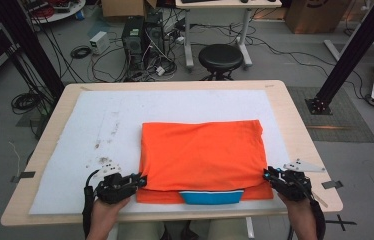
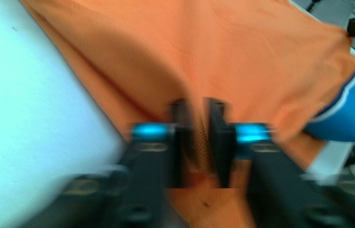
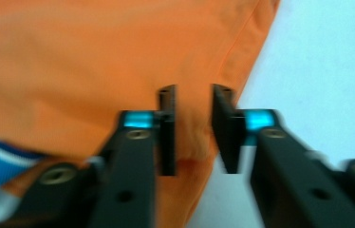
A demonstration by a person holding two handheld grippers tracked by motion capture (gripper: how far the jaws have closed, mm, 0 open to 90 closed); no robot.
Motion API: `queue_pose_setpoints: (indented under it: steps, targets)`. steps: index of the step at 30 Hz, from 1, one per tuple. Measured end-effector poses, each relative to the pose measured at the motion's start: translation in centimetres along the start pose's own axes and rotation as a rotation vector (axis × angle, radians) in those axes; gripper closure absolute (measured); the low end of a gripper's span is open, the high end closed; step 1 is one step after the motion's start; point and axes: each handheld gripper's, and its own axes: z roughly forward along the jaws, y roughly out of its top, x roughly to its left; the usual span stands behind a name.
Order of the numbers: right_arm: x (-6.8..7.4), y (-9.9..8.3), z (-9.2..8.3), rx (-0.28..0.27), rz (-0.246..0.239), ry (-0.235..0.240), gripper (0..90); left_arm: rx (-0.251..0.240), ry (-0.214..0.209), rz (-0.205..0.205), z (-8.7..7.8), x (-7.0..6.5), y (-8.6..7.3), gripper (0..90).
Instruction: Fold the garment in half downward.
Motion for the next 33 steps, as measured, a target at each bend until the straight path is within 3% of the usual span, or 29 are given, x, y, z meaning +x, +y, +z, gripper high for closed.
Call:
queue_pose_setpoints:
  steps: [2, 5, 13, 24, 26, 33]
  targets:
    - [-0.1, 0.3, 0.0, -0.029, 0.021, -0.016, 60.2, -0.038, 0.012, 0.001, 0.0, 0.4, 0.7, 53.6]
    - [-0.6, 1.2, 0.3, -0.041, 0.029, -0.037, 52.9, -0.057, 0.026, -0.001, 0.4, 1.2, 1.8, 41.8]
    - [-2.5, 3.8, 1.9, -0.051, 0.063, -0.062, 43.0, -0.09, 0.032, -0.023, 2.1, 3.5, 4.9, 35.6]
    - [-3.9, 6.7, 6.3, 0.017, 0.097, -0.057, 31.9, -0.056, 0.076, -0.034, 5.7, 5.8, 9.0, 32.9]
    - [-4.1, 7.3, 7.2, 0.028, 0.098, -0.06, 29.9, -0.076, 0.075, -0.025, 6.3, 6.0, 9.2, 32.9]
    - [-5.2, 8.5, 9.7, 0.087, 0.119, -0.072, 26.0, -0.009, 0.145, -0.046, 8.9, 7.4, 9.5, 32.9]
